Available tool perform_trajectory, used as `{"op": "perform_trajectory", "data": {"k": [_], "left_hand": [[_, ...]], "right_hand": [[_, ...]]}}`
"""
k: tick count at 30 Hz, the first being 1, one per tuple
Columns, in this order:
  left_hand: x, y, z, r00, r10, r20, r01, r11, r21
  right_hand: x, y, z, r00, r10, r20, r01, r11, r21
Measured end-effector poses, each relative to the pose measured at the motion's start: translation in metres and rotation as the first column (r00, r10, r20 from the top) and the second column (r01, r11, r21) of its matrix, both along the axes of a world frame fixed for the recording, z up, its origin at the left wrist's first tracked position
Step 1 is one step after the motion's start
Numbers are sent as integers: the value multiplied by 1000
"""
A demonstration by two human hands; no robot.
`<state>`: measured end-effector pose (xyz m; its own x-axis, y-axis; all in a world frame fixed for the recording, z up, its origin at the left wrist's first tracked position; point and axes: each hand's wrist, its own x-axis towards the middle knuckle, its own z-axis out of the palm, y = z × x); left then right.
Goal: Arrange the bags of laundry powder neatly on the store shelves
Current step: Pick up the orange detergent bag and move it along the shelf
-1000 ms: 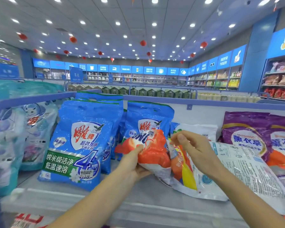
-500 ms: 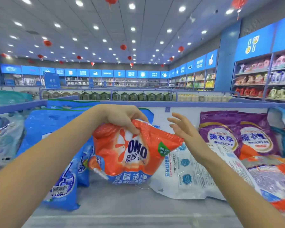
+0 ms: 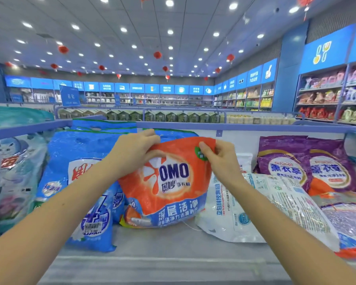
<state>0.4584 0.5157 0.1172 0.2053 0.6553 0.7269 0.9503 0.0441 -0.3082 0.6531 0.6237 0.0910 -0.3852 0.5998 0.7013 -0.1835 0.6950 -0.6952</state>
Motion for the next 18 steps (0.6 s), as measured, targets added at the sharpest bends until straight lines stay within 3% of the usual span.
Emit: {"op": "perform_trajectory", "data": {"k": [3, 5, 7, 10, 13, 16, 18], "left_hand": [[-5, -11, 21, 995, 12, -100, 8, 981, 194], [-4, -13, 29, 990, 77, -119, -47, 970, 240], [-7, -7, 20, 980, 121, -155, -83, 970, 226], [-7, 3, 2, 988, 42, -149, -22, 991, 135], [2, 8, 20, 985, -84, -151, 117, 966, 229], [18, 4, 41, 981, -189, -45, 194, 945, 264], [13, 2, 36, 975, -195, 106, 179, 974, 138]], "right_hand": [[-4, -7, 29, 994, 52, -96, -52, 999, -1], [-4, -7, 39, 991, 49, -127, -48, 999, 14], [-4, -1, 30, 998, -8, -61, 9, 1000, 26], [0, 8, 6, 997, -63, 36, 66, 996, -64], [10, 15, 11, 996, -66, -61, 57, 989, -134], [16, 15, 15, 989, -38, -146, 14, 987, -161], [19, 15, 7, 991, 9, -134, -33, 984, -173]]}}
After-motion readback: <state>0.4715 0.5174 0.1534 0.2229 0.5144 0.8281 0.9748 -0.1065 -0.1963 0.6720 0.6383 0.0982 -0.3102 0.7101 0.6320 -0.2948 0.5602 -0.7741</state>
